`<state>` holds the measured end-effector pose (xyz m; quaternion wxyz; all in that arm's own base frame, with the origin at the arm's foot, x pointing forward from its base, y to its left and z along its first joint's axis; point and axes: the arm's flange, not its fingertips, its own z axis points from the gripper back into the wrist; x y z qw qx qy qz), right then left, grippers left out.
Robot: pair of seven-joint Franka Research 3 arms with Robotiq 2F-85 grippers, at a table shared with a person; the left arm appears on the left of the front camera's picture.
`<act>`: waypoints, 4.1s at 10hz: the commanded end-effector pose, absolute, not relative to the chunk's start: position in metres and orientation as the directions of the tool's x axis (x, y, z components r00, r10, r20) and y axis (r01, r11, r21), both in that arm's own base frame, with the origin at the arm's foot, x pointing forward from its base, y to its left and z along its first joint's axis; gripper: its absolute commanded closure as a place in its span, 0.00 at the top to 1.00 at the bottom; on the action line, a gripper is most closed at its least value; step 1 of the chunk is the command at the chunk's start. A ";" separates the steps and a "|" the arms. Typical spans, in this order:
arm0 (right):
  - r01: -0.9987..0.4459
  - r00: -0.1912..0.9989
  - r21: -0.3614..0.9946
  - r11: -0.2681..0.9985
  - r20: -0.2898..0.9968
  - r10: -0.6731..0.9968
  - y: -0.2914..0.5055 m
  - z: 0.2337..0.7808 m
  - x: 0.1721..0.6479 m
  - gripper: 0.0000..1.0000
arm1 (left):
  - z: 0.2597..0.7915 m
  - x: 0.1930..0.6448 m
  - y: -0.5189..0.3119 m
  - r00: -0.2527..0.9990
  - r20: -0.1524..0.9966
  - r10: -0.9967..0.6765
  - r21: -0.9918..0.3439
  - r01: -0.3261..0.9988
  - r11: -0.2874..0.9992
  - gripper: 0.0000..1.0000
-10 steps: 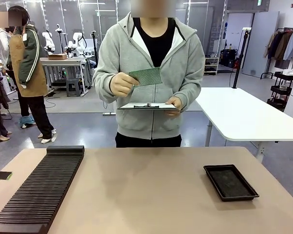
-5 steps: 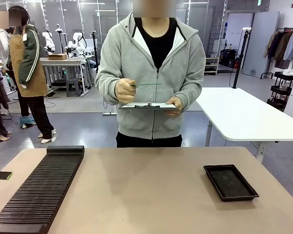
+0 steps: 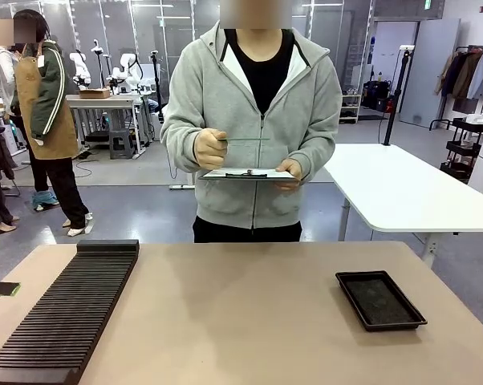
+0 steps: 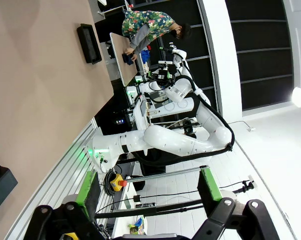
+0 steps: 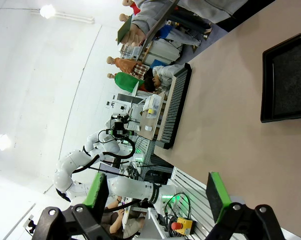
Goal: Inspect the PCB.
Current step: Pick up the Blank PCB that the human is holding.
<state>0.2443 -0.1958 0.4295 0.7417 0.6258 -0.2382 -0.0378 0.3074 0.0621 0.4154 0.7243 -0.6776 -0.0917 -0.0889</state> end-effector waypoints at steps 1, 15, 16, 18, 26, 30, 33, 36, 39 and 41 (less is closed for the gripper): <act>-0.255 0.879 0.944 0.210 0.317 -0.356 -0.197 0.432 0.244 1.00 | 0.419 0.310 0.061 0.965 0.262 -0.007 -0.963 0.262 0.065 1.00; -0.255 0.879 0.944 0.210 0.317 -0.356 -0.197 0.432 0.244 1.00 | 0.419 0.310 0.061 0.965 0.262 -0.007 -0.963 0.262 0.065 1.00; -0.255 0.879 0.944 0.210 0.317 -0.356 -0.197 0.432 0.244 1.00 | 0.419 0.310 0.061 0.965 0.262 -0.007 -0.963 0.262 0.065 1.00; -0.255 0.879 0.944 0.210 0.317 -0.356 -0.197 0.432 0.244 1.00 | 0.419 0.310 0.061 0.965 0.262 -0.007 -0.963 0.262 0.065 1.00; -0.255 0.879 0.944 0.210 0.317 -0.356 -0.197 0.432 0.244 1.00 | 0.419 0.310 0.061 0.965 0.262 -0.007 -0.963 0.262 0.065 1.00; -0.255 0.879 0.944 0.210 0.317 -0.356 -0.197 0.432 0.244 1.00 | 0.419 0.310 0.061 0.965 0.262 -0.007 -0.963 0.262 0.065 1.00; -0.117 0.904 0.969 0.218 0.195 -0.380 -0.173 0.453 0.238 1.00 | 0.419 0.310 0.061 0.965 0.262 -0.007 -0.963 0.262 0.065 1.00; 0.015 0.947 0.990 0.142 0.031 -0.319 -0.131 0.490 0.249 1.00 | 0.419 0.310 0.061 0.965 0.262 -0.007 -0.963 0.262 0.065 1.00; 0.075 0.962 0.986 0.149 -0.032 -0.271 -0.086 0.520 0.267 1.00 | 0.419 0.310 0.061 0.965 0.262 -0.007 -0.963 0.262 0.065 1.00; 0.115 0.961 0.984 0.135 -0.076 -0.267 -0.048 0.542 0.281 1.00 | 0.419 0.310 0.061 0.965 0.262 -0.007 -0.963 0.262 0.065 1.00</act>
